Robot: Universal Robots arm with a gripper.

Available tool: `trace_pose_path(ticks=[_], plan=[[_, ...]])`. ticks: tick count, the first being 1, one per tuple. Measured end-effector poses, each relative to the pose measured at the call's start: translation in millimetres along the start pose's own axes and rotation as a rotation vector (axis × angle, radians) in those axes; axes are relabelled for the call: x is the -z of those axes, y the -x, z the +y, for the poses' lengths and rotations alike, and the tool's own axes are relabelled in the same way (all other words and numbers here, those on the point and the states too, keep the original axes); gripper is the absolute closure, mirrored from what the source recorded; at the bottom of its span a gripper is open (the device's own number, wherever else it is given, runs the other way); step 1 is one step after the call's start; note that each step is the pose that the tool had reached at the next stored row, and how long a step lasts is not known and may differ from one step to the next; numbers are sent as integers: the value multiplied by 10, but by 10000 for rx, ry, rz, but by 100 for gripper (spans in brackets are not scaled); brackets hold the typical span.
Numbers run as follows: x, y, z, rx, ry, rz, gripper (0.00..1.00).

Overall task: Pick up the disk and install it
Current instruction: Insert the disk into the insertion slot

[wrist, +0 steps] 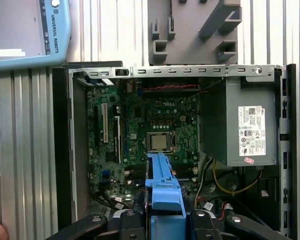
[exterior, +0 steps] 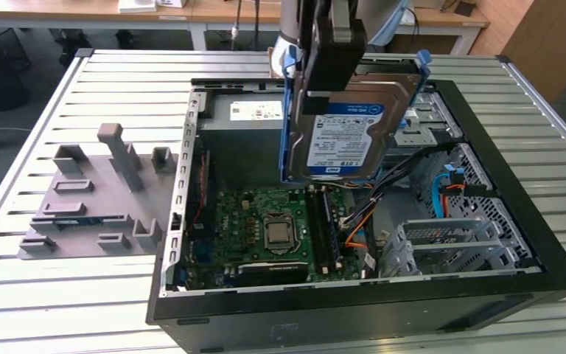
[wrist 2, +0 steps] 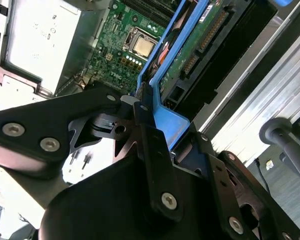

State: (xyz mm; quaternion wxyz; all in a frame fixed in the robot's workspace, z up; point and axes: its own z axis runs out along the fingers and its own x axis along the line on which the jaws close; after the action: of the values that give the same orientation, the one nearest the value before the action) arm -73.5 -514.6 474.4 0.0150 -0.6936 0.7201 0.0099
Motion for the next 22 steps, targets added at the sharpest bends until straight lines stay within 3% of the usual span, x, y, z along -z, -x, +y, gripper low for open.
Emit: trace_pose_path(ticks=[7,22], plan=[[-3,-33,-38,0,0,1,64],[-4,-310,-49,0,0,1,64]])
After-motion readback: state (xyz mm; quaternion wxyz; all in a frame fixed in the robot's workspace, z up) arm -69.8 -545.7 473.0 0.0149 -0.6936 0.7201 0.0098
